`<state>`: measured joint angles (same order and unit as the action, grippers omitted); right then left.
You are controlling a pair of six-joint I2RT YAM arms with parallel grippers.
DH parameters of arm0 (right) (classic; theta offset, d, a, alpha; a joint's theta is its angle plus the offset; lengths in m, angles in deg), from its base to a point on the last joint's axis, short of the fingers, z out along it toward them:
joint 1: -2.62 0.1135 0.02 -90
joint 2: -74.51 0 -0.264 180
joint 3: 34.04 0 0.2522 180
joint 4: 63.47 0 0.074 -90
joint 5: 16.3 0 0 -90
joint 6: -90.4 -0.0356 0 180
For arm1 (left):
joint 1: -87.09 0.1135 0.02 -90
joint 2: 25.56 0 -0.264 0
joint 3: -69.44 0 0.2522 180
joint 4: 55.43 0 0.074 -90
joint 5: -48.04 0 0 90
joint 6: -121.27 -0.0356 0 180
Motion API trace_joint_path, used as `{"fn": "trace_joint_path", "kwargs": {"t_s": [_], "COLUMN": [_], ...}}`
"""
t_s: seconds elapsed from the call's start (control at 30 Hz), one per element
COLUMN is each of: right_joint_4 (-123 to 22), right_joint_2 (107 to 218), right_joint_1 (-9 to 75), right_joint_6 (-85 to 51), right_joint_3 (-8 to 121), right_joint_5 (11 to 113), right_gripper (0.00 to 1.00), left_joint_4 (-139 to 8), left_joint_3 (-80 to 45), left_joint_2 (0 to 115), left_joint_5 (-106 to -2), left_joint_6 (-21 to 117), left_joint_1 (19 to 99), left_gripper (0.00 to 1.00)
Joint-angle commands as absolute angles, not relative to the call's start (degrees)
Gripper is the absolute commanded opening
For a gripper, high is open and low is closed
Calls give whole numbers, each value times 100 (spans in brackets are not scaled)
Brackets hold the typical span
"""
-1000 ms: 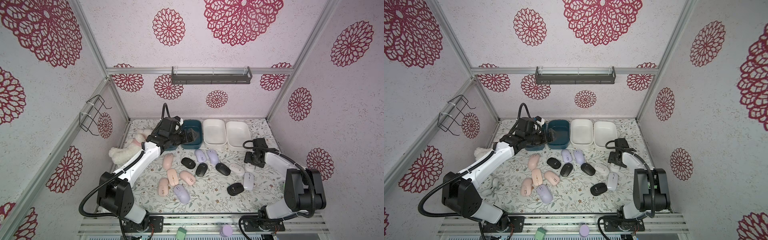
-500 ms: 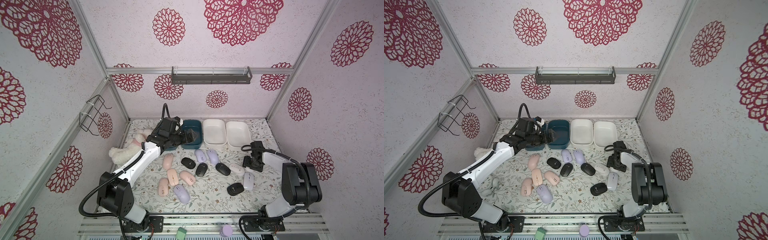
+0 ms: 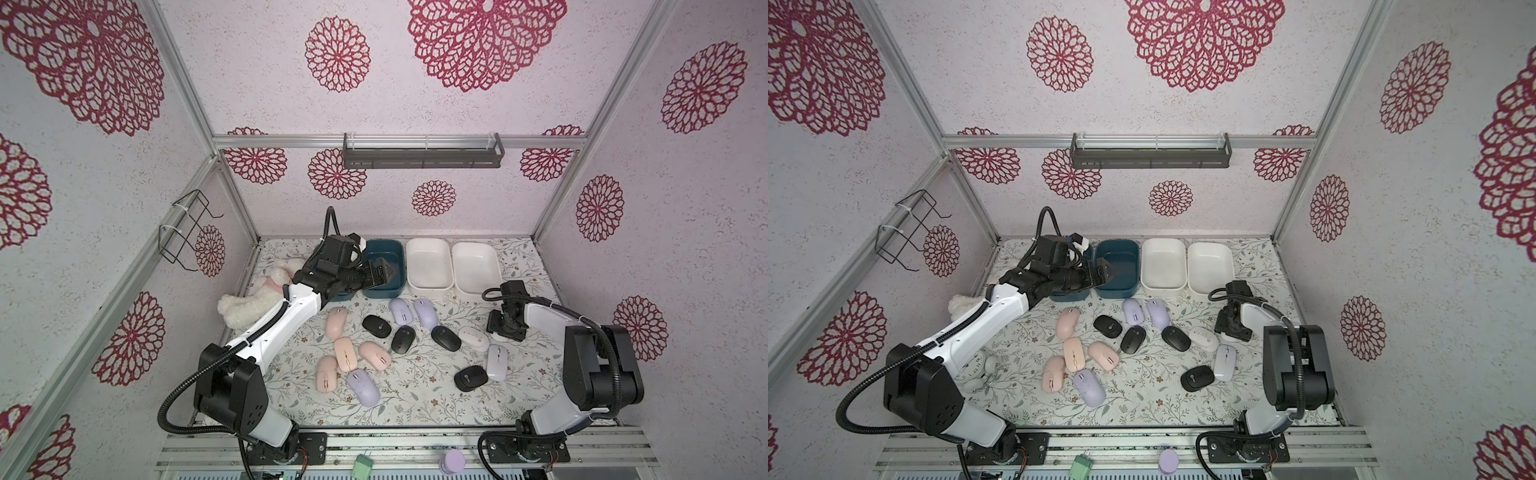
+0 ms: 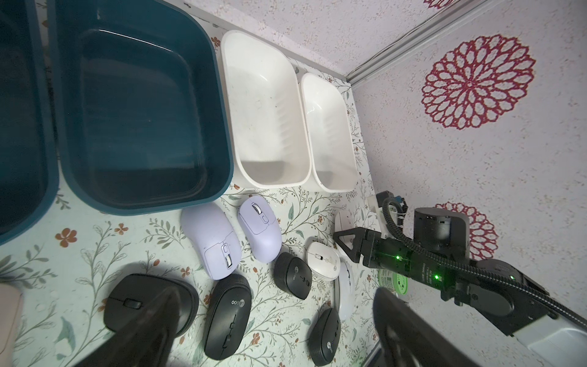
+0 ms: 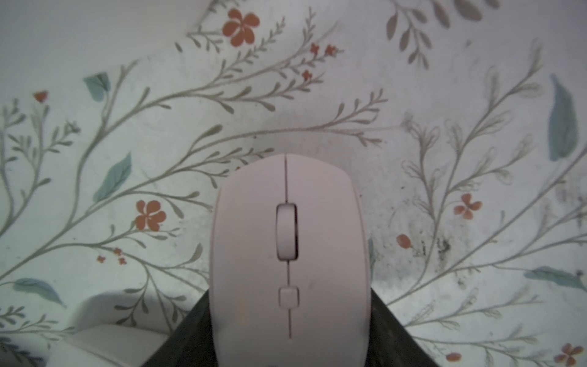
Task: Place the mice by color into the storage box
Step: Pick up the mouse from the center of the board.
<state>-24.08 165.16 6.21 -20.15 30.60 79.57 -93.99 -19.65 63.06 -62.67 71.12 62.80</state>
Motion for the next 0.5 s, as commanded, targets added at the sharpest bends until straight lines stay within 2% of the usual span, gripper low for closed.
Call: {"fn": "trace_joint_path", "kwargs": {"t_s": [0.0,0.3,0.47], "right_joint_4": [-2389,-2390,-2656], "right_joint_2": [16091,16283,16951], "right_joint_1": [653,684,692], "right_joint_6": [-2041,-1886,-1646], "right_joint_3": [3351,4553,5327], "right_joint_5": [8286,8303,7987], "right_gripper": [58,55,54], "left_joint_4": [-9425,-9512,-9503], "left_joint_3": [-2085,-2077,-2087], "left_joint_2": [6303,6357,6365], "left_joint_5": [-6266,-5943,-5977], "left_joint_6": [7030,6930,6942], "left_joint_1": [6256,6370,6412], "left_gripper": [97,97,97]}}
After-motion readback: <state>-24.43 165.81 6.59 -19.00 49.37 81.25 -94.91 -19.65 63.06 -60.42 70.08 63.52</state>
